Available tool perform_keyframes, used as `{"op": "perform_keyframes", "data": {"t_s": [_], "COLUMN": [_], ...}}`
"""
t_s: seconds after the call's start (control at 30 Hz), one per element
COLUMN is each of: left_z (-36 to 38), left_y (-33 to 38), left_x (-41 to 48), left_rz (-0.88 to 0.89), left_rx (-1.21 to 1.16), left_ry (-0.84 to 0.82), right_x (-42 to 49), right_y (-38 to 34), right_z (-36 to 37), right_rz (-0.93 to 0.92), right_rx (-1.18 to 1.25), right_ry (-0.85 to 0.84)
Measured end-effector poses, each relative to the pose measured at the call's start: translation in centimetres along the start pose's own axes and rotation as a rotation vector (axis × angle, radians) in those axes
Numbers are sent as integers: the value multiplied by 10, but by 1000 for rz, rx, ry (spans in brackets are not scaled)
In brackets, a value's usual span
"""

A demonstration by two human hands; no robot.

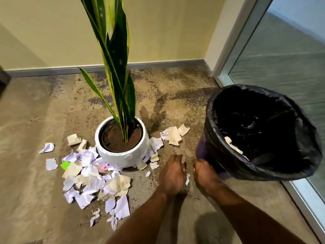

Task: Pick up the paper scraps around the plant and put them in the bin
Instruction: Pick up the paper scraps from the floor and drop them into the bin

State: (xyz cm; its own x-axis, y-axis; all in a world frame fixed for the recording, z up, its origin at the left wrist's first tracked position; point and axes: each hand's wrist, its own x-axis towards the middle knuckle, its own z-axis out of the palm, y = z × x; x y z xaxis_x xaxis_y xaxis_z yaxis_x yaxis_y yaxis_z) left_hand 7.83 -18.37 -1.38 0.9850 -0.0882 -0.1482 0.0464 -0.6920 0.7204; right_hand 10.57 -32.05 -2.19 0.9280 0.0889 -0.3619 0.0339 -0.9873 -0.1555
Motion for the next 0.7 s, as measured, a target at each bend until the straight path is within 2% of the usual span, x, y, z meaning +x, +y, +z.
{"op": "perform_keyframes", "data": {"t_s": [0.07,0.2,0.33,0.5,0.7], "left_z": [14,37,54,54,42], "left_y": [-1,-6,-14,-14,-21], "left_x": [1,-2,-1,10,10], "left_rz": [-17,-47,14,-29,-102], "left_rx": [11,-40,36,167,49], "left_ry": [-67,-62,-66,-153,-120], "right_x": [4,10,15,17,17], "right_y": [6,11,16,20,15], "right_z": [12,25,33,42,46], "right_rz": [32,-15,7,25,34], "right_rx": [10,-44,-102,-146,-34], "right_ry": [-23,-33,-72,-123,-89]}}
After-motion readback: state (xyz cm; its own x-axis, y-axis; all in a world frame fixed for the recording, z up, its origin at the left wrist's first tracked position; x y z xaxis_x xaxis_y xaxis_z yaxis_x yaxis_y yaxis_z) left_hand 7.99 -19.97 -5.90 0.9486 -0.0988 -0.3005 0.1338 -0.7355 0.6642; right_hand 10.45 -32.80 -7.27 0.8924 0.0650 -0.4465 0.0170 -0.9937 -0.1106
